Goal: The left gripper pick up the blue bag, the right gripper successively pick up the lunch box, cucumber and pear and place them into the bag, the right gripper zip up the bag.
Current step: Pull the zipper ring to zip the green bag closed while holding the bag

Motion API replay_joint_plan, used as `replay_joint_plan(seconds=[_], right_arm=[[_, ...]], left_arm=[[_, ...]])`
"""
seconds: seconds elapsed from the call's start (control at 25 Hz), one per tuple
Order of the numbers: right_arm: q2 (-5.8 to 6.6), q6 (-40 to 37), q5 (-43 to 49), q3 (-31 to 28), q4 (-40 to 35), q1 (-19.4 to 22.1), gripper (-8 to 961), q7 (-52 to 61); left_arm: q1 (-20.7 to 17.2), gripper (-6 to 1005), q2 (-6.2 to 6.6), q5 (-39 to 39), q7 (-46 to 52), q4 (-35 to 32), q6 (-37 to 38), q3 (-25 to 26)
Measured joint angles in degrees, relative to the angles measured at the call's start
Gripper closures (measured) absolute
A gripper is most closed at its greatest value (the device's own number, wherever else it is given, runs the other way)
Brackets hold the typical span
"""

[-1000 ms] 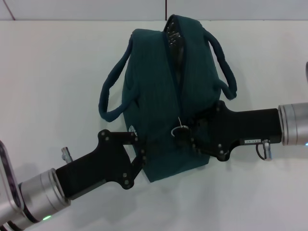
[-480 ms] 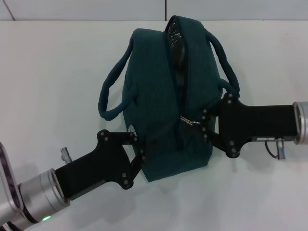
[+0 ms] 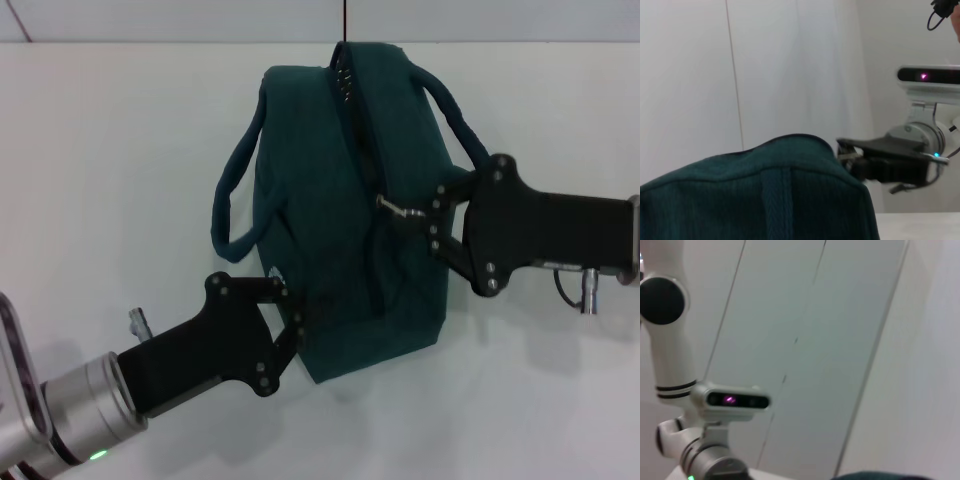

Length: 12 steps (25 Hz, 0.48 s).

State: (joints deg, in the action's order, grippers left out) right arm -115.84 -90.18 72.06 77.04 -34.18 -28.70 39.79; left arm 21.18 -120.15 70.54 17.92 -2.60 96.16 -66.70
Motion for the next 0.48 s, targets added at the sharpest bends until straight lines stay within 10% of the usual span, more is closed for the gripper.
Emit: replay_joint_plan(seconds=[0.48], right_arm=[[-0.35, 0.53, -7.57, 1.14, 1.03, 0.34, 944, -6.2]], left_arm=[[-0.25, 934, 0.17, 1.16, -1.17, -0.03, -0.2, -0.77]])
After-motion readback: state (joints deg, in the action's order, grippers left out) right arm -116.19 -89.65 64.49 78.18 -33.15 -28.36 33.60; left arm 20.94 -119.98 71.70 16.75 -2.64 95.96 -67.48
